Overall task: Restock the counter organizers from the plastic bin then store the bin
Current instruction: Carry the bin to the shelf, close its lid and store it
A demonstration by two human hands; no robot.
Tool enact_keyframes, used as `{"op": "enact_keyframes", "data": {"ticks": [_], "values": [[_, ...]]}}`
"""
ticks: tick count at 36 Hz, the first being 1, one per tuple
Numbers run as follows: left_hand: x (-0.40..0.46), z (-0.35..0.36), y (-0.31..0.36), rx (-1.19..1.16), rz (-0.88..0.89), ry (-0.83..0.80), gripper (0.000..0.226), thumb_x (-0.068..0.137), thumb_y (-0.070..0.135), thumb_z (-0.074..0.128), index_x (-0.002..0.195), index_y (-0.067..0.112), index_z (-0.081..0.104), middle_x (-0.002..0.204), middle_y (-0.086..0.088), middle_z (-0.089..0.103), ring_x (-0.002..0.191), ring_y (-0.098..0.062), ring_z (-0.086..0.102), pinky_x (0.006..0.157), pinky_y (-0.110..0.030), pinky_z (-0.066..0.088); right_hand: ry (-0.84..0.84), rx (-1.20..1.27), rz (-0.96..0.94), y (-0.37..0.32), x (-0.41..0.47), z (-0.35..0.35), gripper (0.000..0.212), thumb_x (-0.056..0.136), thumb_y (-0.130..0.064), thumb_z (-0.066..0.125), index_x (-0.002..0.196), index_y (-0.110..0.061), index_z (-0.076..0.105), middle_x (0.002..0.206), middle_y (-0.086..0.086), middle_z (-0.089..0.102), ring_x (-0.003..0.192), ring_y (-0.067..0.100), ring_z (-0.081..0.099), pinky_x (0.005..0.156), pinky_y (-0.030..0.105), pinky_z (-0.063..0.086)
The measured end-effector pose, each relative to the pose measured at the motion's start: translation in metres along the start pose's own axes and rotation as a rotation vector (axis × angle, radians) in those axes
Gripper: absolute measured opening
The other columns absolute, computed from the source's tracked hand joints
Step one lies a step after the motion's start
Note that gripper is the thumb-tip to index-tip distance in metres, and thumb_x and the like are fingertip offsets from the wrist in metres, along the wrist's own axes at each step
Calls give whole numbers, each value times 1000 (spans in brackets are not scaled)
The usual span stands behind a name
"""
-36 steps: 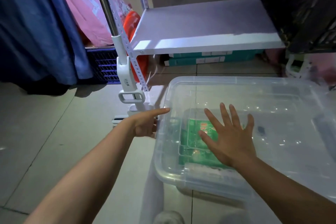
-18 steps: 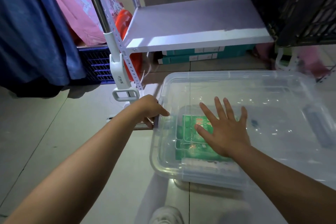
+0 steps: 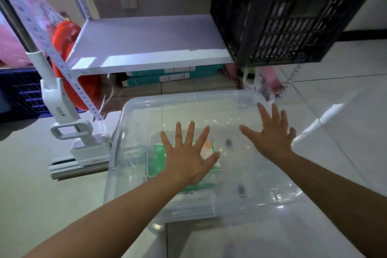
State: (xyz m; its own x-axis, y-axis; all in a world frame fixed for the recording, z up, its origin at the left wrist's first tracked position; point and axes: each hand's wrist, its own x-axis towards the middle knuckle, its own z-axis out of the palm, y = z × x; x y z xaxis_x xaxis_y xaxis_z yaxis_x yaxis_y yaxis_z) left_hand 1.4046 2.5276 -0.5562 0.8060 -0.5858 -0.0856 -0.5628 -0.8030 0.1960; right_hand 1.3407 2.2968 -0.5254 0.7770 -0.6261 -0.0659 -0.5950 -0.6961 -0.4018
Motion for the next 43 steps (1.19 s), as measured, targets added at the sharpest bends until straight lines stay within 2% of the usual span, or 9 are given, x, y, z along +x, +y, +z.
{"op": "enact_keyframes", "data": {"ticks": [5,10,15,18,21,25,31,37,43], "values": [[0,14,4,61,13,42,75,82,84,-9,150,52,-18,165,1,-20,149,-33,-24,107,-72,-18,-518,327,371,46,38,-34,136,41,-79,80,153,-42,12,162,8,22,142,41,29,112,65,29],[3,20,6,59,10,69,73,83,84,-7,148,54,-20,165,2,-20,150,-32,-24,109,-72,-15,-700,483,499,64,50,-43,118,40,-62,90,142,-26,43,129,15,53,117,45,55,97,71,42],[3,19,8,71,-1,77,74,82,84,-8,148,54,-19,165,3,-19,150,-31,-22,110,-72,-15,-628,581,556,82,60,-50,107,66,-34,89,150,-40,23,137,19,49,117,44,56,98,63,45],[3,19,9,66,3,81,74,83,84,-7,149,54,-17,165,2,-18,150,-31,-22,110,-71,-15,-635,491,567,77,63,-56,100,55,-35,93,140,-14,44,131,18,56,111,39,59,97,54,50],[3,17,10,70,7,83,74,83,84,-7,150,53,-15,165,2,-17,151,-32,-21,110,-72,-14,-589,357,549,65,66,-60,73,59,-32,93,116,0,60,116,20,66,99,36,65,75,42,59],[2,16,10,81,1,78,76,80,84,-13,149,53,-18,165,2,-21,150,-31,-24,109,-72,-14,-570,231,456,50,65,-65,54,72,-25,87,107,1,55,105,23,63,87,38,66,54,43,59],[3,18,11,91,-5,84,77,79,84,-13,149,53,-19,164,2,-23,150,-32,-23,108,-72,-14,-550,178,395,54,59,-67,35,76,-7,82,98,3,57,99,26,65,82,39,67,59,44,59],[5,19,12,89,-9,83,78,79,84,-13,150,53,-16,164,2,-22,150,-32,-23,108,-72,-15,-283,-5,287,43,45,-54,28,75,-11,80,91,1,61,85,20,67,71,36,69,67,48,62],[5,15,13,84,-18,50,78,79,85,-12,150,53,-15,165,2,-20,150,-32,-23,107,-72,-19,-208,-98,214,41,18,-52,31,87,-21,62,114,-6,60,96,11,65,84,31,65,78,39,56]]}}
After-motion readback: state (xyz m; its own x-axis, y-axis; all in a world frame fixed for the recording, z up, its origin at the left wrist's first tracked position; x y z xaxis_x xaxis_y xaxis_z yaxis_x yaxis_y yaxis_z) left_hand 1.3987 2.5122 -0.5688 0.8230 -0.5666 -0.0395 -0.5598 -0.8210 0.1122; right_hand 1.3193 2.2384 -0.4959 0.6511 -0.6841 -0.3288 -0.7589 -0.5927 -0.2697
